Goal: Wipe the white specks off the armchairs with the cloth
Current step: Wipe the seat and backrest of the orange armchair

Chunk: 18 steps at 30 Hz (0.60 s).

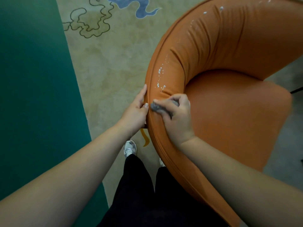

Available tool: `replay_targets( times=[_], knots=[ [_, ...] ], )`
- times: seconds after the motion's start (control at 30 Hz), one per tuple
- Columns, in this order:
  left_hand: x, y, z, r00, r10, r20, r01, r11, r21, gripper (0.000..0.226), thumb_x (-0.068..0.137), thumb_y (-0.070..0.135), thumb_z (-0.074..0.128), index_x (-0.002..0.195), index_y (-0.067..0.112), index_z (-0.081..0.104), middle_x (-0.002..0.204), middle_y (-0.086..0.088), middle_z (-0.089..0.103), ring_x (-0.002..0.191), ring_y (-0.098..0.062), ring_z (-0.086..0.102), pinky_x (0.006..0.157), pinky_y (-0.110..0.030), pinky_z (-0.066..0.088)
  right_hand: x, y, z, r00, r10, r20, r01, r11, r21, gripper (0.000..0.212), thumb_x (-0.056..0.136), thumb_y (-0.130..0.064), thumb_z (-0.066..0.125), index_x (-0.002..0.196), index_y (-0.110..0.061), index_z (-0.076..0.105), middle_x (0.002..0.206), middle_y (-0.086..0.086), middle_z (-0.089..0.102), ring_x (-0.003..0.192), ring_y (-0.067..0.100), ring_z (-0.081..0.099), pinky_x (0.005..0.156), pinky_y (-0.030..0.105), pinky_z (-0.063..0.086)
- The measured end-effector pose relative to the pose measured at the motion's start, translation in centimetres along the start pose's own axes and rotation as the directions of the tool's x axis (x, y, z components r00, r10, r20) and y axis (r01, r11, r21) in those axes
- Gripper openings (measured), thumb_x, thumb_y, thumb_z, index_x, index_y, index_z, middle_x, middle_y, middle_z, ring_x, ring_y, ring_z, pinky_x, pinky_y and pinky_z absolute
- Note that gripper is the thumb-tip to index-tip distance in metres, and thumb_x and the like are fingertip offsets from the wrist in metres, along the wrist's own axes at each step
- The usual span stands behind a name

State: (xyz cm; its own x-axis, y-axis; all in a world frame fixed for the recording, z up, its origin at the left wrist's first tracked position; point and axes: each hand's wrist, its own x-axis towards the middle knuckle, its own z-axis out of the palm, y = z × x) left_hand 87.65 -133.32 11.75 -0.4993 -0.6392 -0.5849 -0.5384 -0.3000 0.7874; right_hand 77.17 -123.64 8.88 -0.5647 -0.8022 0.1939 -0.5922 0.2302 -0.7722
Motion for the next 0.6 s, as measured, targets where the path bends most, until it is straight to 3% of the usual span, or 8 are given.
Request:
replay_targets(
  times=[0.1,0.17,0.23,0.3,0.33,0.47,0.5,0.6],
  knots=[
    [1.0,0.5,-0.6,0.999,-0.027,0.038,0.028,1.000,-0.014,0.059,0.104,0.014,0.033,0.144,0.054,0.019,0.122,-0.005,0.061,0.084,-0.020,0.063,0.054,-0.029,0.053,1.5,-0.2,0.7,0.998,0.037,-0.054,-0.036,0.999,0.007,0.025,0.080,-0.016,0.067,0.103,-0.023,0.074,0.101,0.009,0.051,0.097,0.024,0.049,0.090,0.036,0.043],
    [1.9,0.7,-1.1,0.997,-0.014,0.071,0.014,1.000,0.006,0.060,0.103,0.014,0.034,0.145,0.054,0.019,0.129,-0.005,0.057,0.079,-0.013,0.062,0.053,-0.025,0.051,-0.1,-0.2,0.6,0.997,0.037,-0.065,-0.037,0.999,0.002,0.027,0.080,-0.014,0.068,0.104,-0.024,0.074,0.102,0.009,0.051,0.097,0.027,0.051,0.089,0.038,0.044],
    [2.5,1.2,-1.5,0.996,0.016,0.089,-0.018,1.000,0.021,0.061,0.102,0.013,0.035,0.145,0.053,0.019,0.139,-0.005,0.050,0.082,-0.008,0.063,0.063,-0.028,0.054,-1.6,-0.5,0.4,0.997,0.035,-0.063,-0.035,0.999,0.007,0.025,0.082,-0.017,0.066,0.104,-0.025,0.073,0.102,0.008,0.051,0.095,0.028,0.052,0.087,0.038,0.045],
    [3.2,1.5,-2.0,0.990,0.048,0.131,-0.054,0.997,0.046,0.062,0.100,0.013,0.037,0.146,0.051,0.019,0.150,-0.004,0.040,0.115,-0.016,0.058,0.089,-0.041,0.053,-0.5,-0.6,0.7,0.996,0.053,-0.073,-0.054,0.999,-0.001,0.023,0.083,-0.022,0.065,0.103,-0.024,0.074,0.101,0.009,0.051,0.095,0.027,0.052,0.086,0.039,0.046],
    [3.4,1.7,-2.1,0.987,0.056,0.149,-0.066,0.996,0.061,0.063,0.100,0.013,0.037,0.146,0.051,0.018,0.151,-0.004,0.038,0.123,-0.020,0.053,0.094,-0.044,0.051,0.7,-0.6,0.9,0.993,0.072,-0.089,-0.073,0.997,-0.006,0.022,0.083,-0.023,0.065,0.103,-0.024,0.074,0.101,0.009,0.051,0.095,0.026,0.051,0.086,0.040,0.046],
    [4.1,2.3,-2.8,0.981,0.013,0.194,-0.026,0.998,0.061,0.064,0.103,0.011,0.035,0.147,0.052,0.013,0.129,-0.004,0.055,0.067,0.002,0.064,0.055,-0.026,0.054,4.8,-0.6,2.2,0.973,0.133,-0.190,-0.131,0.991,0.023,0.025,0.080,-0.027,0.062,0.102,-0.023,0.074,0.099,0.006,0.048,0.093,0.025,0.052,0.084,0.049,0.048],
    [4.4,2.4,-2.9,0.976,0.009,0.218,-0.024,0.998,0.066,0.064,0.103,0.012,0.035,0.147,0.052,0.011,0.130,-0.004,0.055,0.067,0.002,0.064,0.054,-0.025,0.054,4.7,-0.7,2.4,0.969,0.149,-0.197,-0.144,0.989,0.035,0.025,0.080,-0.026,0.062,0.103,-0.023,0.074,0.099,0.007,0.047,0.093,0.026,0.052,0.084,0.050,0.048],
    [4.8,3.0,-3.4,0.961,0.012,0.275,-0.039,0.995,0.092,0.067,0.103,0.014,0.037,0.144,0.057,0.007,0.141,-0.002,0.048,0.096,-0.011,0.063,0.066,-0.030,0.057,2.3,-1.0,2.3,0.970,0.162,-0.181,-0.155,0.987,0.054,0.026,0.081,-0.018,0.066,0.105,-0.024,0.072,0.101,0.007,0.048,0.097,0.027,0.053,0.086,0.048,0.048]
  ],
)
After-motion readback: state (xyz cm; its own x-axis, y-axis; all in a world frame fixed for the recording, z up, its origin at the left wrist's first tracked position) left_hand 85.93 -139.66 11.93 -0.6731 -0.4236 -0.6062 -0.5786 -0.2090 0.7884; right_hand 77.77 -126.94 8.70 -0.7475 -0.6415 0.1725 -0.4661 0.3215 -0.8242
